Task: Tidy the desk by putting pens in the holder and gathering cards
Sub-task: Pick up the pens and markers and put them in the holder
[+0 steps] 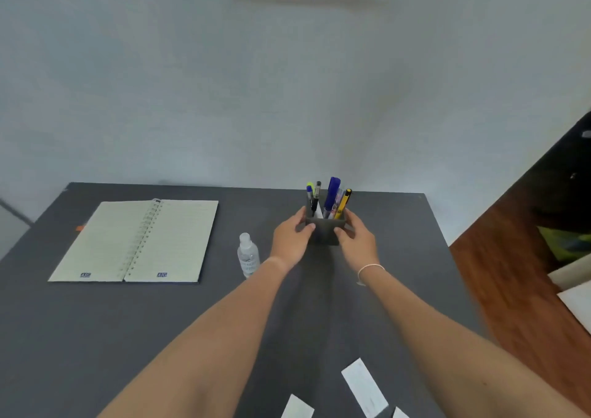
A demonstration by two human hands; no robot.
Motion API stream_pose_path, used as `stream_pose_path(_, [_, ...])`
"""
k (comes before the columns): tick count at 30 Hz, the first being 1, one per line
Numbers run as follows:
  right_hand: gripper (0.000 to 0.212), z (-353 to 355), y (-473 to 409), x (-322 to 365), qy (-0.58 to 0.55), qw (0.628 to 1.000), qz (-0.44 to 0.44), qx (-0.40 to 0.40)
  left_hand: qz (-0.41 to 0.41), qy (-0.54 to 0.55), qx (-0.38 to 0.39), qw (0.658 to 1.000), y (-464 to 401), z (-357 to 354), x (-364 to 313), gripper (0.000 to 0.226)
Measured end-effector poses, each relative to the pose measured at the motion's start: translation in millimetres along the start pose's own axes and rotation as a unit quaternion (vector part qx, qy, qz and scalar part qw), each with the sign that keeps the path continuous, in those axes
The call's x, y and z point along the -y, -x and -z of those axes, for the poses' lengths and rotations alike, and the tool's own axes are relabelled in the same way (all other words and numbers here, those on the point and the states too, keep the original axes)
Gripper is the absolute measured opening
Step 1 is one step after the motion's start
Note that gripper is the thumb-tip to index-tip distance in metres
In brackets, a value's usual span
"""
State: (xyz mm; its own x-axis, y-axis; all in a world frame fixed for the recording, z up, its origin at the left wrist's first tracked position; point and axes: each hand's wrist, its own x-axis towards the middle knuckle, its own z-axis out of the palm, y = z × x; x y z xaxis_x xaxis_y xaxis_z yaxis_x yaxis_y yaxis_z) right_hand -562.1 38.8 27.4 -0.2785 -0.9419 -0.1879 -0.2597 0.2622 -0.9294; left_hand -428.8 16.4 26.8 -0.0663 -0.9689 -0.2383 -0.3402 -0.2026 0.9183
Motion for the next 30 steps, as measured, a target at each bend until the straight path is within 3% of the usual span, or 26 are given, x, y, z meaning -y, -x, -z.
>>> stream_pose_path(7, [0.05, -12, -58, 0, 0.007, 0.999, 0.005, 0.042, 0.037, 0.0, -0.037, 0.999, -47, -6, -5, 0.051])
stream_pose_path(30, [0.057, -33, -128, -14, 0.009, 0.999, 0.017, 0.028, 0.057, 0.035, -0.069, 0.995, -118, -22, -4, 0.048])
